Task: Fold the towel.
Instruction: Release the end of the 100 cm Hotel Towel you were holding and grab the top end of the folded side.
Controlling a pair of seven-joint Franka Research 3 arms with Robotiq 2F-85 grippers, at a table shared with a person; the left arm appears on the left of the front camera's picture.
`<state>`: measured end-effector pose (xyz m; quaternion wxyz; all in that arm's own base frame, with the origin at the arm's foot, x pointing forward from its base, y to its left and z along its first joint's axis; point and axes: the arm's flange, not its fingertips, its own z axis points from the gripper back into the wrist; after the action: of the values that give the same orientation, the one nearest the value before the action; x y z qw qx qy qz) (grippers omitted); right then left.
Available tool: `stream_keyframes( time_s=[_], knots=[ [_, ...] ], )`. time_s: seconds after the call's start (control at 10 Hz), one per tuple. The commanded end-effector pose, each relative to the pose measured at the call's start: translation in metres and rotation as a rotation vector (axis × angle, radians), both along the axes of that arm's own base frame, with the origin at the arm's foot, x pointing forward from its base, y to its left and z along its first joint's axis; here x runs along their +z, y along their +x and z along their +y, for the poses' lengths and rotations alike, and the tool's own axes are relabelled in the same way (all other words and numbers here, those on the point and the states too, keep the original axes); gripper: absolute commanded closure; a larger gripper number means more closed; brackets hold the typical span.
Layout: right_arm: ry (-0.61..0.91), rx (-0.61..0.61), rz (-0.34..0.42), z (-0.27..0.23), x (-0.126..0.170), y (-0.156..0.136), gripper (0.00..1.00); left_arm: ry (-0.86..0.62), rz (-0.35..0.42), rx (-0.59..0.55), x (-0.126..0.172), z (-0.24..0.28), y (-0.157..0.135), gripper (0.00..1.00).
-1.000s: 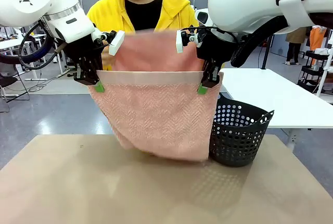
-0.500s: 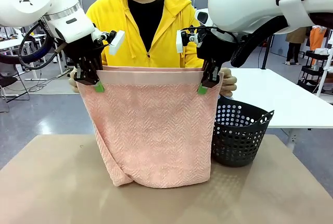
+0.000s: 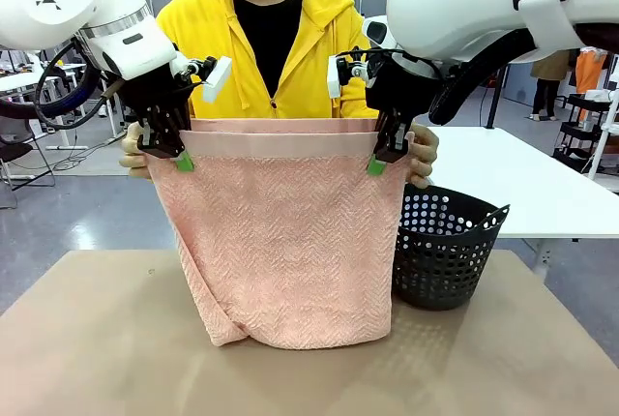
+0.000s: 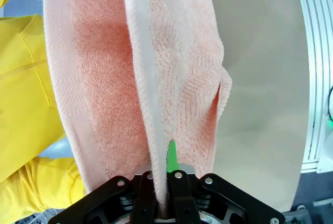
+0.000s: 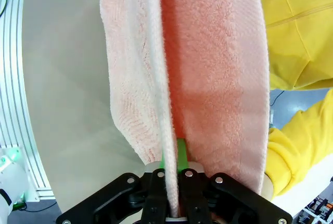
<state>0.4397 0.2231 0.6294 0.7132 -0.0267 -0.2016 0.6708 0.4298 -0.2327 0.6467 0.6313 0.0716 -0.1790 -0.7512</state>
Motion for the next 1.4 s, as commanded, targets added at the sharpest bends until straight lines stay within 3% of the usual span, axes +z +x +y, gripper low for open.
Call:
stream_keyframes(
  time_s=[0.0,0.2,0.3,0.4,0.5,0.6,0.7,0.8,0.9,1.0,1.3],
  knots=[
    [-0.002,-0.001,0.001,-0.001,-0.001,0.001,1.0,0.003,-0.004,0.0,0.001,0.002,0.001,1.0],
    [0.0,0.0,0.0,0.0,0.0,0.0,0.97,0.0,0.0,-0.001,0.0,-0.001,0.0,0.97],
    [0.025,0.0,-0.02,-0.002,0.0,-0.001,0.88,-0.009,-0.007,-0.003,0.0,0.0,-0.001,0.62],
    [0.029,0.001,-0.022,-0.003,0.0,-0.001,0.7,-0.012,-0.015,-0.009,0.0,0.001,-0.002,0.62],
    [0.028,-0.004,-0.025,-0.005,0.0,-0.002,0.6,-0.013,-0.02,-0.005,0.001,0.002,-0.001,0.28],
    [0.032,-0.008,-0.026,-0.005,-0.001,-0.002,0.42,-0.012,-0.023,-0.006,0.002,0.002,-0.002,0.62],
    [0.03,-0.011,-0.028,-0.006,0.0,-0.002,0.33,-0.012,-0.027,-0.011,0.003,0.002,-0.003,0.0],
    [0.028,-0.015,-0.037,-0.006,0.001,-0.003,0.15,-0.012,-0.033,-0.013,0.004,0.002,-0.004,0.31],
    [0.025,-0.02,-0.049,-0.006,0.003,-0.004,0.05,-0.011,-0.043,-0.01,0.005,0.002,-0.004,0.0],
    [0.024,-0.022,-0.056,-0.007,0.005,-0.005,0.0,-0.017,-0.051,-0.008,0.007,0.003,-0.006,0.01],
    [0.018,-0.03,-0.106,-0.01,0.021,-0.016,0.0,-0.029,-0.079,-0.017,0.022,0.002,-0.014,0.0]
  ],
)
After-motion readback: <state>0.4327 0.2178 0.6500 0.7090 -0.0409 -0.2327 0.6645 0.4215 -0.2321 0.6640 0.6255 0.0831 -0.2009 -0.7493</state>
